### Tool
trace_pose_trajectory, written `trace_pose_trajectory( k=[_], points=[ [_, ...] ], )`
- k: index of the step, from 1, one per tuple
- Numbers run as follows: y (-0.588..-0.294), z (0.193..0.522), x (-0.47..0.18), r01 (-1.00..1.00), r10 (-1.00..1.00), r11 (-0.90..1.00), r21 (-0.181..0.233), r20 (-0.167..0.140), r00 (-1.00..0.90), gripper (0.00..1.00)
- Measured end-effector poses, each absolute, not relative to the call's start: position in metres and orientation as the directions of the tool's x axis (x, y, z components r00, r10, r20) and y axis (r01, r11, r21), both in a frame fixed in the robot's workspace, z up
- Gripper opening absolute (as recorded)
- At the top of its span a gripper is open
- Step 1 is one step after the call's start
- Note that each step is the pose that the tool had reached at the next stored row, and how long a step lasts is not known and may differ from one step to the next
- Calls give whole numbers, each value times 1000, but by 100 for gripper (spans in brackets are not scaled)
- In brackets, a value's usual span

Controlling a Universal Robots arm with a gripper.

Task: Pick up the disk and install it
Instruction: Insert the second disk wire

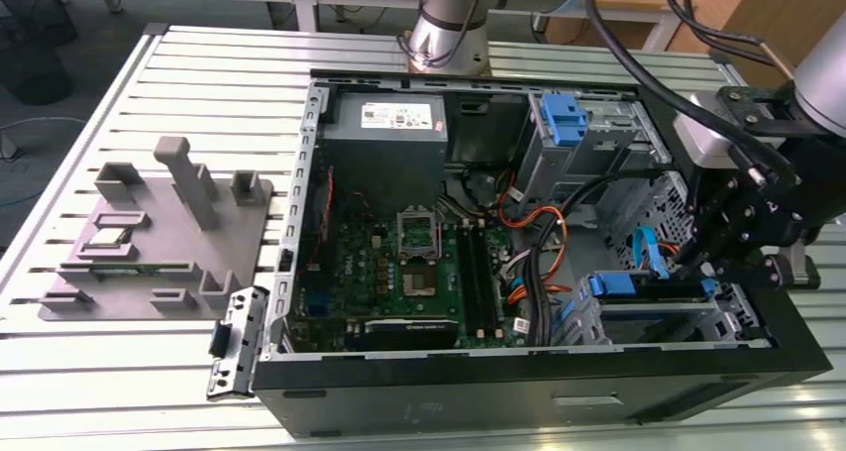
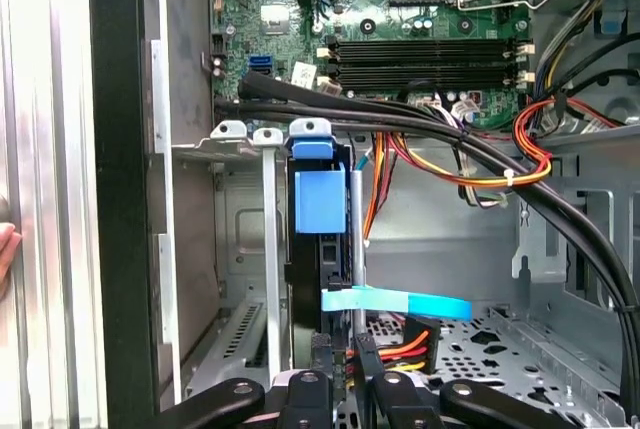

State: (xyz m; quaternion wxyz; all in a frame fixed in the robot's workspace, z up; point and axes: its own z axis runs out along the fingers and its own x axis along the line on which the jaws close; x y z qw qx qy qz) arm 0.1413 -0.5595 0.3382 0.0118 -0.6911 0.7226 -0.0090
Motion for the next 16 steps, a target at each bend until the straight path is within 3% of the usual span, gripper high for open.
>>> trace_pose_trajectory(
  k=[16],
  points=[
    [-560,337,146,-999,-999,45,-29,-5,-44,24]
  ],
)
